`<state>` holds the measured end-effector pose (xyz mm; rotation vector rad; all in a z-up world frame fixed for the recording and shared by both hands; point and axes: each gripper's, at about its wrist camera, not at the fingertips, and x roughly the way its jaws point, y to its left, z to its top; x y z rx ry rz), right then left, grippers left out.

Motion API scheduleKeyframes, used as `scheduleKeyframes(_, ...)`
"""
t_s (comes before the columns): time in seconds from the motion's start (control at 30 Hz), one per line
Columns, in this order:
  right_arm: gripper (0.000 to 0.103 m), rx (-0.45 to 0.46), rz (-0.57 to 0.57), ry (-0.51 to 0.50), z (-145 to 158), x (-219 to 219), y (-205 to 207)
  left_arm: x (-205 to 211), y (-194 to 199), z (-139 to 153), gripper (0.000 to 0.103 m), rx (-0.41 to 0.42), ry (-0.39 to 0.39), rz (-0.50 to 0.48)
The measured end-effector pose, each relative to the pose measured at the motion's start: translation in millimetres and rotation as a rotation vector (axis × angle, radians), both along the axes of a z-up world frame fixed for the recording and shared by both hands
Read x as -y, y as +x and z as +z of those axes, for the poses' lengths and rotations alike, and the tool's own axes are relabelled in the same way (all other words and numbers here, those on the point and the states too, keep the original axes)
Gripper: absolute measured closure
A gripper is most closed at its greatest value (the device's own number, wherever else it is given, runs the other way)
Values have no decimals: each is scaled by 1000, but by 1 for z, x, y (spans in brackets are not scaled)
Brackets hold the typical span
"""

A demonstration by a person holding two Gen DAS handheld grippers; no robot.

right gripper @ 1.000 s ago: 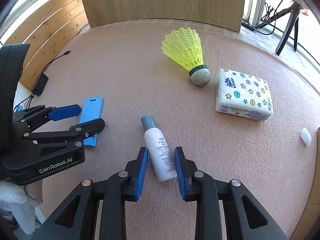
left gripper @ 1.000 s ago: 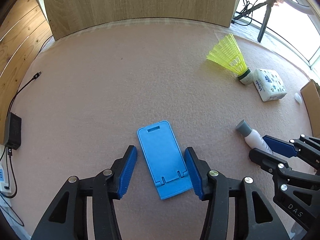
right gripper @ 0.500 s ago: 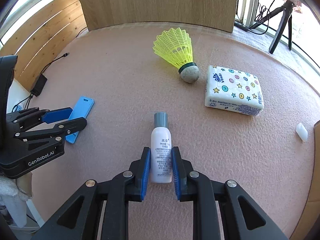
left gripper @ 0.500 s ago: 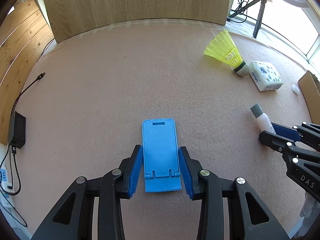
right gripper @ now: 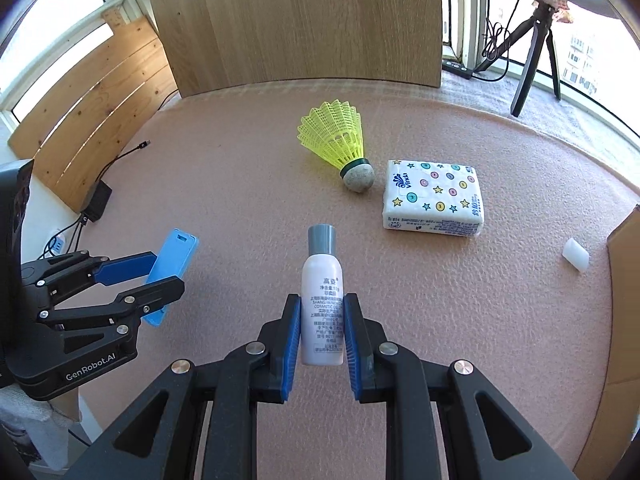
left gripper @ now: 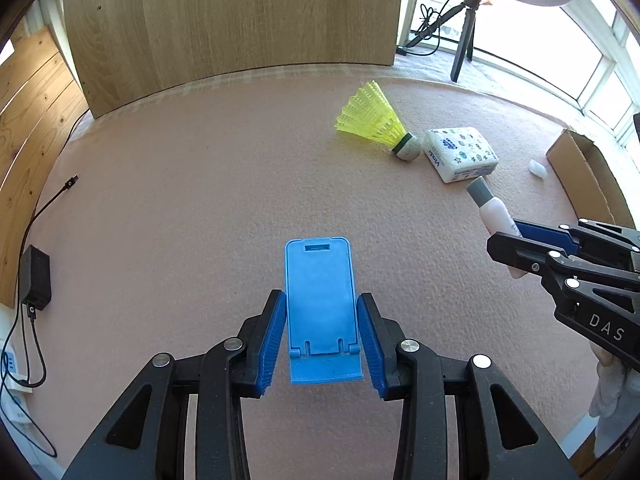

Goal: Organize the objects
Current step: 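Carry the phone stand and lotion bottle over the box with both tools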

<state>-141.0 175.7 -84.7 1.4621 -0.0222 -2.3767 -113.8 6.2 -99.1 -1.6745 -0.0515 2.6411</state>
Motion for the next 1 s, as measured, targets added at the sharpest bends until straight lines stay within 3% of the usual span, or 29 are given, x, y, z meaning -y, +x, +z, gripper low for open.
scheduleKeyframes(0.2, 84, -47, -43, 5, 23, -27, 14, -53, 1, 25, 63, -46, 7, -78)
scheduleKeyframes(0.53, 84, -92, -144, 23, 45, -90, 33, -129, -11, 42, 63, -78, 34, -201)
scheduleKeyframes(1.0, 84, -157, -351, 67, 73, -216, 66, -259, -49, 68, 63, -145, 79, -386)
